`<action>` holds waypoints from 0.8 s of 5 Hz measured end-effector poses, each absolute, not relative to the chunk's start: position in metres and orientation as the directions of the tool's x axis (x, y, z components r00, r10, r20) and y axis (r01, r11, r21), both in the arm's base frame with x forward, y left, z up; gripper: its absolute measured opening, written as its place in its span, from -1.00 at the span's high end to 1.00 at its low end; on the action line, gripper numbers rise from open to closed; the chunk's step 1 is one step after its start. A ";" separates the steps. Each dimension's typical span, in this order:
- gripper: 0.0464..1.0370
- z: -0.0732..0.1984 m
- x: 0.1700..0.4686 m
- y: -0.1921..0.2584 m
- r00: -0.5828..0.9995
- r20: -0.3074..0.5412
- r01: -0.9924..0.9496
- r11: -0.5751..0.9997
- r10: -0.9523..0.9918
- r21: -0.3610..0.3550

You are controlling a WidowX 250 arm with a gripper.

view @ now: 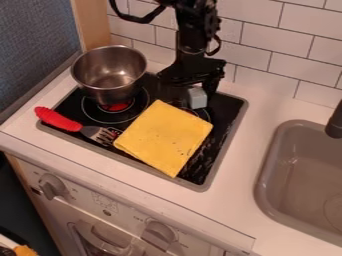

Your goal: Move the blue object to the upper right side of the right burner

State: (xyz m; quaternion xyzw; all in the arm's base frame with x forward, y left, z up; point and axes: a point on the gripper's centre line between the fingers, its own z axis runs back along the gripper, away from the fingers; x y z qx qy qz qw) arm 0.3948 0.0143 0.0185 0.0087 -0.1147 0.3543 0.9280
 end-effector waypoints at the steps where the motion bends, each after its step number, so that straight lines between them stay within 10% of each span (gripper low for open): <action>1: -0.94 0.018 0.392 0.015 0.721 0.209 -0.666 0.744 0.661 -0.056; 4: -0.93 0.051 0.410 0.007 0.698 0.249 -0.659 0.739 0.671 -0.142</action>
